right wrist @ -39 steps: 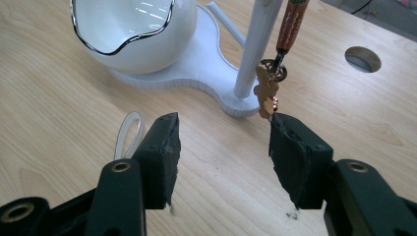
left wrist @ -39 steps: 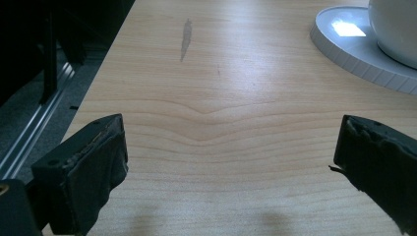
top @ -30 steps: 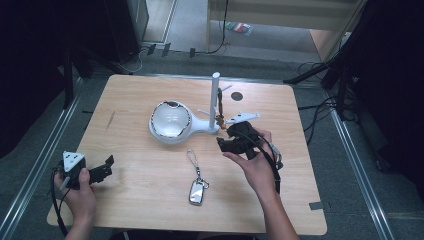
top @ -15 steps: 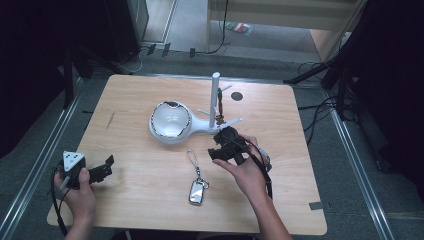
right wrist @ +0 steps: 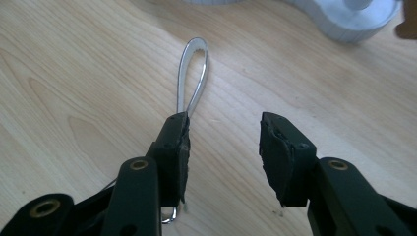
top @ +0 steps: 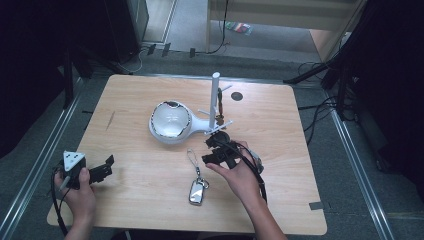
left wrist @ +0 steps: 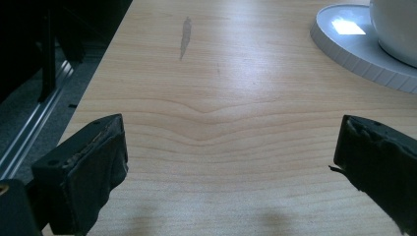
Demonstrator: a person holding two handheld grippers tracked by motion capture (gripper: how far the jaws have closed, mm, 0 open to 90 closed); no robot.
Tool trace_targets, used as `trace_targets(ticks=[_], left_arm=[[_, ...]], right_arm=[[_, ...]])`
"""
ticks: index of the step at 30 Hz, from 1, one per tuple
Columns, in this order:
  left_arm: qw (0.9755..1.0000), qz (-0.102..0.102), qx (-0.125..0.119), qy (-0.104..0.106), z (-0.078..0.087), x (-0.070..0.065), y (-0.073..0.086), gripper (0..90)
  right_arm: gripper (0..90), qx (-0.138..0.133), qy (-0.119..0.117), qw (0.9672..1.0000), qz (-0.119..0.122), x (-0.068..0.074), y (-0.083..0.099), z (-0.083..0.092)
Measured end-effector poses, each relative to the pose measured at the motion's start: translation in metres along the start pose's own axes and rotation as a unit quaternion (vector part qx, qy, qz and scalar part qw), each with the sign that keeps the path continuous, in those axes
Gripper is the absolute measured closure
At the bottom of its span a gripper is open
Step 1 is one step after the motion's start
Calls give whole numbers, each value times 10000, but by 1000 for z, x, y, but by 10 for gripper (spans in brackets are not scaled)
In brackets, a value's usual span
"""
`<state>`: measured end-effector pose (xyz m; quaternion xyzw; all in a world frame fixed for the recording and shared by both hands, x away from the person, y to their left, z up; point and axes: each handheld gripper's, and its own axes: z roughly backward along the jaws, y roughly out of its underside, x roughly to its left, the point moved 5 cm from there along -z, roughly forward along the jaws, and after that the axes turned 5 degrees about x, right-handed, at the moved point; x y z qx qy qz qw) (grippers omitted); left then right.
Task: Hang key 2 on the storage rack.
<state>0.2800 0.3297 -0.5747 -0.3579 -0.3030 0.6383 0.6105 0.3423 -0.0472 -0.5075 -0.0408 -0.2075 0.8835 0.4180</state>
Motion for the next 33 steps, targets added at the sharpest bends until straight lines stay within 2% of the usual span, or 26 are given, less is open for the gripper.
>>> trace_targets(ticks=[16, 24, 33], left_arm=[[10000, 8, -20, 9, 0, 0, 0, 0], [10000, 8, -19, 10, 0, 0, 0, 0], [10000, 15, -22, 13, 0, 0, 0, 0]], right_arm=[[574, 521, -176, 9985, 69, 19, 5, -32], [590, 614, -215, 9978, 112, 24, 6, -41], [666, 745, -186, 9970, 93, 28, 9, -53]])
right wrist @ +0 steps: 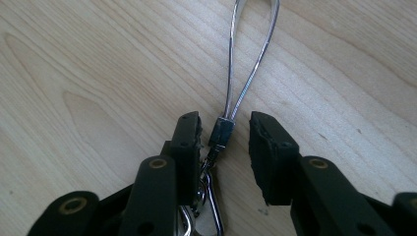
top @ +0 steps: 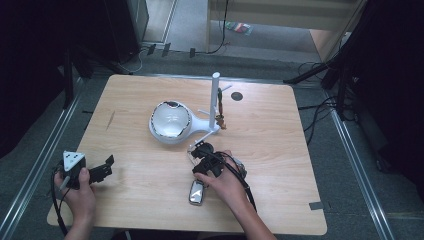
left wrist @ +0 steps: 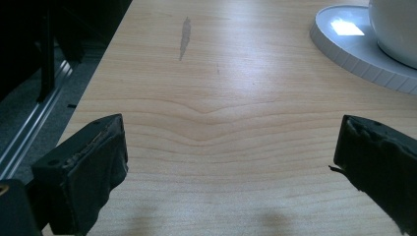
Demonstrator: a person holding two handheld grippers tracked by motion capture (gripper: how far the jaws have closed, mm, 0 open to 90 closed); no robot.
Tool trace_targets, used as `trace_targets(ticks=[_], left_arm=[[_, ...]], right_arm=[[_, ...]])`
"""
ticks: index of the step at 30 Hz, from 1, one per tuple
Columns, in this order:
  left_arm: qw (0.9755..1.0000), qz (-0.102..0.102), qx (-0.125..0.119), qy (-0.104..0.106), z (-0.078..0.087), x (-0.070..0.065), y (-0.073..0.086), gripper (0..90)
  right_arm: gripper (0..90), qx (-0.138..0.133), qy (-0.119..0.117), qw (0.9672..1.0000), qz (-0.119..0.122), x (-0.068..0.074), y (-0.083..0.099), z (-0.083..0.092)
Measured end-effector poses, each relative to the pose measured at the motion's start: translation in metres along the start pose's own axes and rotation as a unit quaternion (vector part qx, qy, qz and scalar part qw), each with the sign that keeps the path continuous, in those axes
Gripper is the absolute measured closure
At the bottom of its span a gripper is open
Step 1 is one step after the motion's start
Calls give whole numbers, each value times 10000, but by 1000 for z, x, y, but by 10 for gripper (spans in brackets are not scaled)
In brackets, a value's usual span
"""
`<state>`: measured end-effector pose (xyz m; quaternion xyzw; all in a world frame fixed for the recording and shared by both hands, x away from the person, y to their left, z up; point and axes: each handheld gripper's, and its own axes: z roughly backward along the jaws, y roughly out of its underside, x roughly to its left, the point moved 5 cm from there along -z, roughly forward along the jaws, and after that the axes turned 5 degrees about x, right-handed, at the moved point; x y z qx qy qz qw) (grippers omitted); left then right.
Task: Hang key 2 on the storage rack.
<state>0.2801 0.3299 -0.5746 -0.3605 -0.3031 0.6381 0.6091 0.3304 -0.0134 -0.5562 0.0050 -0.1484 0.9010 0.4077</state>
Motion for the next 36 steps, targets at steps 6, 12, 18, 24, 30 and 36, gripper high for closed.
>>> trace_targets(ticks=[6, 12, 18, 24, 30, 36], left_arm=[[10000, 6, 7, 11, 0, 0, 0, 0], [10000, 4, 8, 11, 0, 0, 0, 0], [10000, 5, 10, 13, 0, 0, 0, 0], [10000, 6, 9, 12, 0, 0, 0, 0], [10000, 6, 9, 12, 0, 0, 0, 0], [10000, 8, 9, 12, 0, 0, 0, 0]], right_arm=[[746, -43, 92, 9999, 20, 1, 1, -3], [829, -157, 238, 9995, 99, 1, 2, -4], [832, -249, 170, 9995, 94, 2, 2, -1], [834, -573, 175, 9982, 38, 2, 1, 11], [835, -913, 298, 9953, 151, 4, 1, 24], [835, -1182, 346, 9923, 121, 5, 1, 34]])
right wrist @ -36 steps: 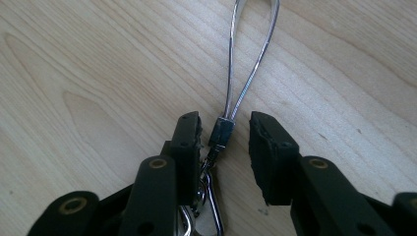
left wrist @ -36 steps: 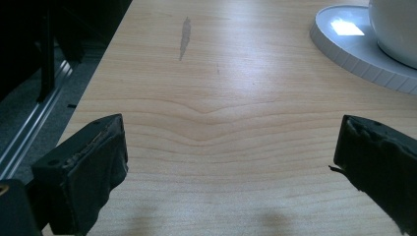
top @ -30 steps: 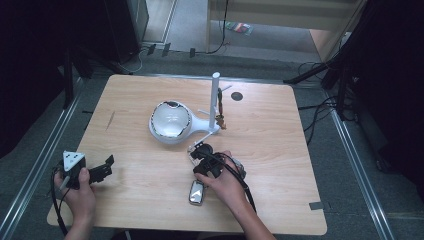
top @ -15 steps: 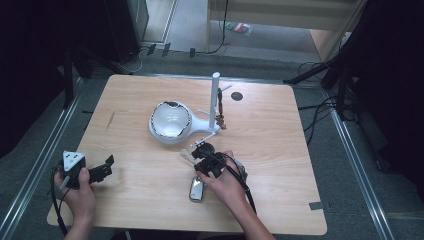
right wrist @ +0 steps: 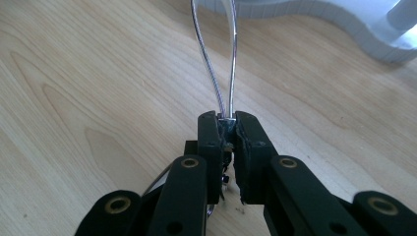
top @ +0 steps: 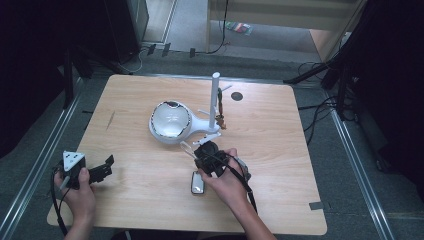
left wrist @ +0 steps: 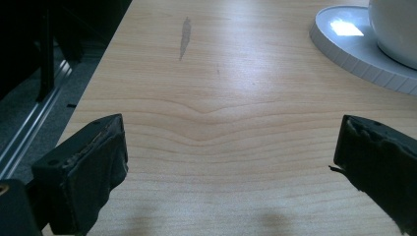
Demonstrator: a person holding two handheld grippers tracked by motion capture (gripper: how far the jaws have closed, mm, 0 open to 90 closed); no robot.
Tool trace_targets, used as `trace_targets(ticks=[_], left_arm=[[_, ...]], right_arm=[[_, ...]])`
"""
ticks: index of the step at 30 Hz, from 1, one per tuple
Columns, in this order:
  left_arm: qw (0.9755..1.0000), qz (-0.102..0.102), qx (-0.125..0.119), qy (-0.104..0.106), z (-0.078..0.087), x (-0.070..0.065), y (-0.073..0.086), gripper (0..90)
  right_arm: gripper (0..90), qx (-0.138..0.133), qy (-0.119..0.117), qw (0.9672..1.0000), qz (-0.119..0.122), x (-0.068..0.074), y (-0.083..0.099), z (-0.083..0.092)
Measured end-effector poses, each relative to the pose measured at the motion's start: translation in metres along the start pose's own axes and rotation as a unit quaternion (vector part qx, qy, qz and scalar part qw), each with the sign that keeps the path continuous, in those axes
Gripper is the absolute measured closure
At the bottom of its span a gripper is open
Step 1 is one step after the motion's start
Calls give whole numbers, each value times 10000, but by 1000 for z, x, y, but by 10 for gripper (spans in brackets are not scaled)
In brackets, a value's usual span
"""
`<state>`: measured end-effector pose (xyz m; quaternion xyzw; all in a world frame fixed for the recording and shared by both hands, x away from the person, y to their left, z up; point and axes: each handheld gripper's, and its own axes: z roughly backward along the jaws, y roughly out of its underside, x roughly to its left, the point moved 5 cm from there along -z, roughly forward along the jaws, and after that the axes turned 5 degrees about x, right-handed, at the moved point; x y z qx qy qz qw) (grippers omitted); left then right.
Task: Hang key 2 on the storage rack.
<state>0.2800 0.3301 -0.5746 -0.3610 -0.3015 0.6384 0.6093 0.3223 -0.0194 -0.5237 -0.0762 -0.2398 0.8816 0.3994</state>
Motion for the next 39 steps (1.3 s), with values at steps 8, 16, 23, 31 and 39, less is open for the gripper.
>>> trace_targets(ticks=[8, 16, 23, 31, 39], left_arm=[[10000, 5, 2, 4, 0, 0, 0, 0], [10000, 1, 3, 0, 0, 0, 0, 0], [10000, 3, -3, 0, 0, 0, 0, 0], [10000, 1, 0, -1, 0, 0, 0, 0], [10000, 0, 7, -1, 0, 0, 0, 1]], right_arm=[[835, -408, 34, 9992, 24, 3, -3, 12], [835, -824, 83, 9966, 31, 6, -7, 27], [835, -1012, 173, 9947, 6, 6, -9, 35], [835, -1306, 301, 9910, 4, 7, -11, 43], [836, -1582, 386, 9866, 61, 9, -12, 48]])
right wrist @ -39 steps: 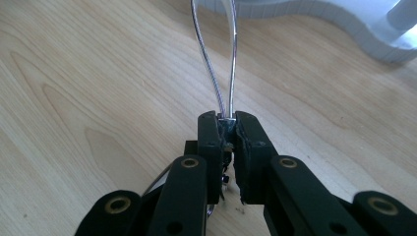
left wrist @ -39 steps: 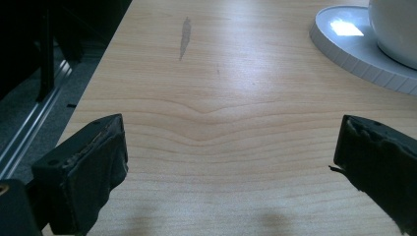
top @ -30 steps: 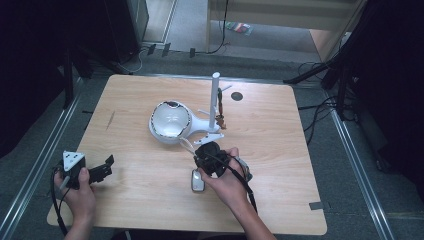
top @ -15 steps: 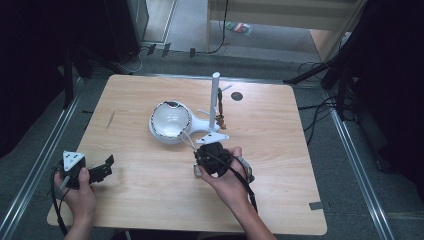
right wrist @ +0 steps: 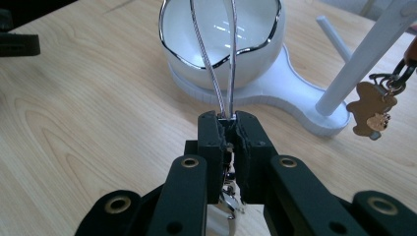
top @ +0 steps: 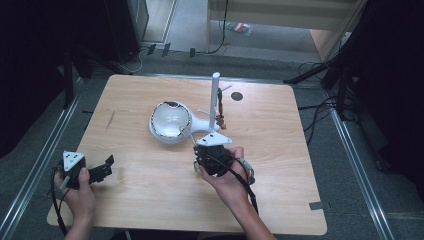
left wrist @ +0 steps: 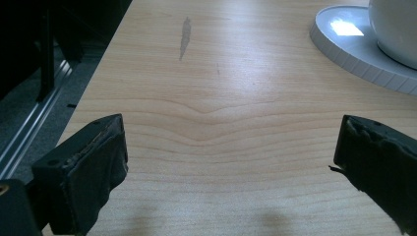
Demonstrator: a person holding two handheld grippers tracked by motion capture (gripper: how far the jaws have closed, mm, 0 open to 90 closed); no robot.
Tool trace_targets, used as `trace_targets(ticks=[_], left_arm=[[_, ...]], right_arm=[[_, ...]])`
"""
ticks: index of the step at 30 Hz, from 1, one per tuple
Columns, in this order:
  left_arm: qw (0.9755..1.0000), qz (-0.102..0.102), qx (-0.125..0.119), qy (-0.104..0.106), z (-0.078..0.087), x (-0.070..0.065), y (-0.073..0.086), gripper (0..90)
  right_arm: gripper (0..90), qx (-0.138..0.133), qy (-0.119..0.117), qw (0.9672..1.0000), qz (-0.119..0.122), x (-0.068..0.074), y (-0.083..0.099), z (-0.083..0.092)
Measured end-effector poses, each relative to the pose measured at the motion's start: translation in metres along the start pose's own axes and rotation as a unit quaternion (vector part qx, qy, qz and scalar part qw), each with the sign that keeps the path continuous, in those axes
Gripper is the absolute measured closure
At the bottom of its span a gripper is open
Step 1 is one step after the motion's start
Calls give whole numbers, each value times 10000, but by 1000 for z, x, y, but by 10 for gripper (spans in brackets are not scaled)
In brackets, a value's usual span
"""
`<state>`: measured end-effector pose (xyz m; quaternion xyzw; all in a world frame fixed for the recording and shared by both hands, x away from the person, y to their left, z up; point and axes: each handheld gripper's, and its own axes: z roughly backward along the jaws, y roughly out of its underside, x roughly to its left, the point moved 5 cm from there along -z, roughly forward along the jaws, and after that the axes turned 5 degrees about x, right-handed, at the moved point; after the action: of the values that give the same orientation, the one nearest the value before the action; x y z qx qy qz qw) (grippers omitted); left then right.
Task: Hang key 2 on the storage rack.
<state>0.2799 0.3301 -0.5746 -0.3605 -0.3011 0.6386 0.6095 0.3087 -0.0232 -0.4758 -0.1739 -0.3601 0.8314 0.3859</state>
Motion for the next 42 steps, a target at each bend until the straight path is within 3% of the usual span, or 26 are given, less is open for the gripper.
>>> trace_targets(ticks=[13, 21, 42], left_arm=[[10000, -2, 1, -2, 0, 0, 0, 1], [10000, 16, -25, -17, 0, 0, 0, 0], [10000, 6, -25, -21, 0, 0, 0, 0]], right_arm=[[836, -505, 99, 9987, -53, -4, -4, 10], [837, -835, 314, 9960, -72, -10, -6, 17], [837, -1158, 735, 9904, -171, -30, -6, 23]])
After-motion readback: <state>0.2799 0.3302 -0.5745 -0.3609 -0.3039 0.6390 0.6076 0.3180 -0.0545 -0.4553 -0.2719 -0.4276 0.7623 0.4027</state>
